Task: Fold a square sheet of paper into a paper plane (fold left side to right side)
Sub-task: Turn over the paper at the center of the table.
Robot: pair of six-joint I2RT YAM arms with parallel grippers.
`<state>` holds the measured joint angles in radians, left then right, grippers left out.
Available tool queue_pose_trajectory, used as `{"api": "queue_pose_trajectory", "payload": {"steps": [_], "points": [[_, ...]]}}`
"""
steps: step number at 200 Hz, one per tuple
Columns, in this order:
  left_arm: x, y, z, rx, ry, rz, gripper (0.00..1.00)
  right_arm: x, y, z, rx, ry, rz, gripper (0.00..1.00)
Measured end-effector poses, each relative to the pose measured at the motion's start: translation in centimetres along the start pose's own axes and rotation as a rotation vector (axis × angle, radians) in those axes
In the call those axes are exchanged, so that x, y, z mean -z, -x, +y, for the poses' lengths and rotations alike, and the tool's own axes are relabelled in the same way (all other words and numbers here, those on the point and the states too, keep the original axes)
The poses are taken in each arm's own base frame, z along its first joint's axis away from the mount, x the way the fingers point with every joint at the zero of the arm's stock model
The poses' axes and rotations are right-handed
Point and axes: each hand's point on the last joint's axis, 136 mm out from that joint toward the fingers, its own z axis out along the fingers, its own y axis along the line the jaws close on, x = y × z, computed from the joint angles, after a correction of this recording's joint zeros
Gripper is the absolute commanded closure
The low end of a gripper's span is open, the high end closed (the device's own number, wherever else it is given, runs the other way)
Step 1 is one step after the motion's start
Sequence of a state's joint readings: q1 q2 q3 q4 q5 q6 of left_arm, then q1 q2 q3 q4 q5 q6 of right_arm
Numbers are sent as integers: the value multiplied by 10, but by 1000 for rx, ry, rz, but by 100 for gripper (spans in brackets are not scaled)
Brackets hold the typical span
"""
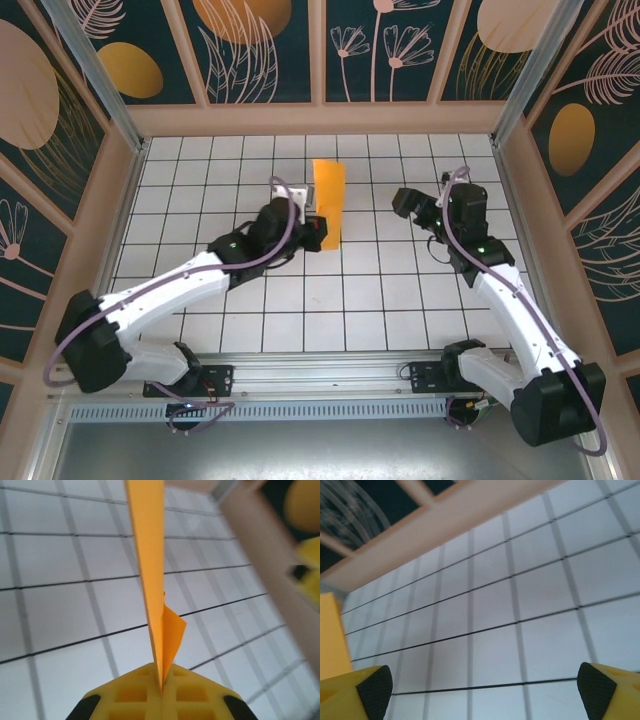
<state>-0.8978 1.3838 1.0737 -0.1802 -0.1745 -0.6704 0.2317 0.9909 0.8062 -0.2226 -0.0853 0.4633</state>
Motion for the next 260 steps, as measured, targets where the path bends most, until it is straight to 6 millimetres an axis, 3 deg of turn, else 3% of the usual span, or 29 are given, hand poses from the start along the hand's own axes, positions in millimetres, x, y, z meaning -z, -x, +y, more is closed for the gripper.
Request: {"api": "queue_pose_trajectory", "payload": {"steps": [23, 52, 82, 114, 152, 214, 241, 260], "points": [[-20, -26, 22, -77, 260, 76, 100, 4, -7, -29, -30, -105, -9, 1], [-36, -58, 53, -167, 573, 159, 100, 8, -4, -51, -60, -199, -38, 1], [-35, -85, 87, -247, 823, 236, 100, 9, -4, -63, -82, -247, -48, 1], [-35, -103, 109, -304, 966, 325, 100, 7, -13, -68, -98, -259, -31, 1], [-51, -124, 109, -314, 977, 424, 100, 6, -17, -69, -102, -257, -18, 1], [-83, -129, 89, -259, 842, 559, 95, 2, -26, -69, -105, -238, 14, 1], [-101, -130, 82, -248, 789, 602, 86, -3, -33, -69, -108, -230, 46, 1], [-110, -129, 77, -235, 747, 625, 70, -7, -38, -68, -110, -223, 70, 1]]}}
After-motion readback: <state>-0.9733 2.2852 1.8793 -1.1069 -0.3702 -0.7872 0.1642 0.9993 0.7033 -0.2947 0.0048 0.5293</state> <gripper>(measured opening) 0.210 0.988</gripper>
